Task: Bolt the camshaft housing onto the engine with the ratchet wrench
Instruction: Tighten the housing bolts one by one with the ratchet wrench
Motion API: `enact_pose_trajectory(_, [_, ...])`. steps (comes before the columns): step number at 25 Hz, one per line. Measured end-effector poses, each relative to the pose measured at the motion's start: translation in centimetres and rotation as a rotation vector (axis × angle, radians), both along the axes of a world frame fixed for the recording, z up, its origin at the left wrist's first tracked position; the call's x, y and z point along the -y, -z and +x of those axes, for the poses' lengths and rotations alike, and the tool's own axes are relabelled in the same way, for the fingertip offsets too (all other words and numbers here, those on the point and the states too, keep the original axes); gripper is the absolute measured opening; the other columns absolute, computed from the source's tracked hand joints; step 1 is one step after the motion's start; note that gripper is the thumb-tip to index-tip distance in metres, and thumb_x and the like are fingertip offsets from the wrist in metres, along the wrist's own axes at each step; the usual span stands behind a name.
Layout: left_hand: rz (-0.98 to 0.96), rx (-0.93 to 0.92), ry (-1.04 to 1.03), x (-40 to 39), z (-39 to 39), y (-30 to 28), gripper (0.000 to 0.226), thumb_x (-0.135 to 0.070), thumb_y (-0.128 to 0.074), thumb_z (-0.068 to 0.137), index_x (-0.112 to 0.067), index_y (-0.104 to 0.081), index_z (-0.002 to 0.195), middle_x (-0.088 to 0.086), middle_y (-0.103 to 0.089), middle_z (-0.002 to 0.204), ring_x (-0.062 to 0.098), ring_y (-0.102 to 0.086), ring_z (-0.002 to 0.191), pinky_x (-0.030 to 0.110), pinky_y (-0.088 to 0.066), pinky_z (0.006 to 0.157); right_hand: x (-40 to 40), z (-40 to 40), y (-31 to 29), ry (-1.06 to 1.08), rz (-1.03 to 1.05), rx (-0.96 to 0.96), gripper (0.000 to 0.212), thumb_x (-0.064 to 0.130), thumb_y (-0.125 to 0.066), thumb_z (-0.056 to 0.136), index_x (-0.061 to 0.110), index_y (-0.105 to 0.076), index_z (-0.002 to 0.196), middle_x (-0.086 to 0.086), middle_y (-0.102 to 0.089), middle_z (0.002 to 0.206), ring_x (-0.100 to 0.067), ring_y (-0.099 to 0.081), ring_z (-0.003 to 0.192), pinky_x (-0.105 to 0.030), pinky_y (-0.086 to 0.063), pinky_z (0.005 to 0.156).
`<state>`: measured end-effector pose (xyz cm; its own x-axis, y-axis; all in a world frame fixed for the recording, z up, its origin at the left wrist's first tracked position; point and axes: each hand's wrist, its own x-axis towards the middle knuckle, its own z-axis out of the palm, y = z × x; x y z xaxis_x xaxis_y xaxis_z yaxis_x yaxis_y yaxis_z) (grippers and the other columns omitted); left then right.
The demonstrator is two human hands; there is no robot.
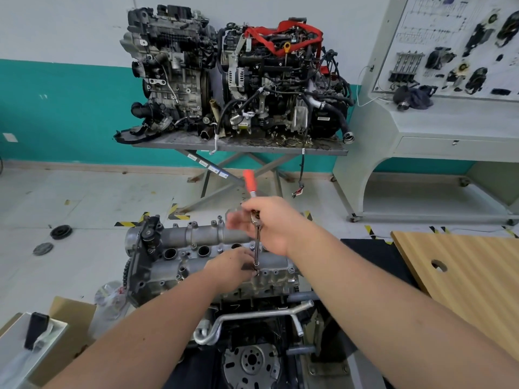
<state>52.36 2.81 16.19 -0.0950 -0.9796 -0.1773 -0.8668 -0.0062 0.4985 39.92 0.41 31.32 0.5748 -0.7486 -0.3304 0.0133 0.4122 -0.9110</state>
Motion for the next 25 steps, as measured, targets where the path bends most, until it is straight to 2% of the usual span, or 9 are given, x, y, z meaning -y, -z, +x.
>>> enact_pose_trajectory(2, [0.000, 0.002, 0.011, 0.1, -0.2, -0.1, 0.026, -0.031, -0.061, 0.095, -0.025, -0.069, 0.119, -0.018, -0.050, 0.128, 0.009, -0.051, 0.113, 0.033, -0.045, 0.093, -0.2, 0.0, 1.4, 0.217, 0.218, 0.353, 0.014, 0.004, -0.050, 0.100, 0.007, -0.055, 0.087, -0.006, -0.071, 0.072, -0.024, -0.069, 0.086, -0.030, -0.054, 0.072])
enact_pose_trajectory(4, [-0.005, 0.011, 0.021, 0.2, 0.0, -0.2, 0.025, -0.029, -0.061, 0.095, -0.024, -0.070, 0.118, -0.018, -0.049, 0.122, 0.009, -0.051, 0.112, 0.034, -0.046, 0.093, -0.4, 0.1, 3.1, 0.329, 0.126, 0.489, 0.015, 0.012, -0.056, 0.100, 0.015, -0.057, 0.085, -0.004, -0.074, 0.085, -0.026, -0.064, 0.099, -0.035, -0.050, 0.088])
enact_pose_trajectory(8, [-0.044, 0.039, 0.059, 0.2, 0.1, 0.7, 0.021, -0.025, -0.062, 0.094, -0.021, -0.070, 0.113, -0.015, -0.057, 0.116, 0.012, -0.058, 0.110, 0.039, -0.050, 0.094, -1.6, -0.7, 5.9, 0.202, -0.813, 0.014, 0.031, 0.028, -0.058, 0.100, 0.050, -0.061, 0.121, 0.018, -0.058, 0.135, 0.005, -0.050, 0.126, -0.014, -0.038, 0.104])
enact_pose_trajectory(11, [-0.157, -0.183, -0.018, -0.5, -0.2, 0.5, 0.034, -0.015, -0.056, 0.098, -0.019, -0.057, 0.132, -0.009, -0.058, 0.118, 0.001, -0.061, 0.102, 0.013, -0.050, 0.086, -0.5, -0.6, 5.8, 0.168, -1.634, -0.370, 0.038, -0.005, -0.065, 0.085, 0.015, -0.074, 0.116, -0.009, -0.063, 0.134, -0.031, -0.055, 0.124, -0.038, -0.043, 0.105])
enact_pose_trajectory(13, [-0.194, -0.042, 0.053, -0.3, 0.0, 0.7, 0.030, -0.018, -0.061, 0.093, -0.020, -0.063, 0.123, -0.011, -0.059, 0.115, 0.007, -0.058, 0.101, 0.017, -0.047, 0.085, -0.1, -0.4, 4.3, 0.014, -1.777, -0.660, 0.036, 0.003, -0.060, 0.086, 0.012, -0.070, 0.119, -0.009, -0.066, 0.122, -0.035, -0.058, 0.117, -0.048, -0.043, 0.103])
enact_pose_trajectory(17, [-0.023, 0.070, 0.009, 0.0, 0.0, 0.4, 0.010, -0.029, -0.058, 0.094, -0.026, -0.067, 0.097, -0.018, -0.055, 0.100, 0.016, -0.054, 0.099, 0.030, -0.048, 0.081, 0.2, -0.8, 1.1, -0.315, -1.746, -1.012, 0.042, 0.042, -0.029, 0.105, 0.023, -0.044, 0.139, -0.004, -0.059, 0.116, -0.027, -0.056, 0.104, -0.040, -0.043, 0.082])
enact_pose_trajectory(20, [-0.030, 0.027, 0.036, 0.0, -0.1, 0.3, 0.012, -0.029, -0.059, 0.095, -0.026, -0.070, 0.097, -0.023, -0.049, 0.112, 0.006, -0.048, 0.102, 0.027, -0.043, 0.080, 1.4, -0.2, -0.9, -0.396, -1.505, -1.091, 0.028, 0.034, -0.032, 0.106, 0.016, -0.053, 0.104, -0.001, -0.060, 0.086, -0.028, -0.061, 0.084, -0.033, -0.038, 0.058])
enact_pose_trajectory(22, [-0.033, 0.010, 0.039, 0.0, -0.1, 0.1, 0.019, -0.029, -0.060, 0.095, -0.024, -0.071, 0.109, -0.021, -0.049, 0.128, 0.004, -0.048, 0.112, 0.028, -0.044, 0.090, 2.0, 0.1, -1.0, -0.294, -0.964, -0.849, 0.023, 0.022, -0.041, 0.102, 0.008, -0.057, 0.092, -0.006, -0.068, 0.076, -0.031, -0.069, 0.075, -0.039, -0.052, 0.066])
enact_pose_trajectory(25, [-0.047, 0.037, 0.033, -0.3, -0.3, 0.0, 0.025, -0.031, -0.057, 0.097, -0.024, -0.070, 0.118, -0.018, -0.047, 0.134, 0.008, -0.049, 0.119, 0.028, -0.043, 0.091, 0.6, 0.5, 0.9, 0.006, -0.055, -0.043, 0.015, 0.009, -0.047, 0.098, 0.007, -0.057, 0.089, -0.008, -0.072, 0.075, -0.026, -0.071, 0.078, -0.035, -0.050, 0.082])
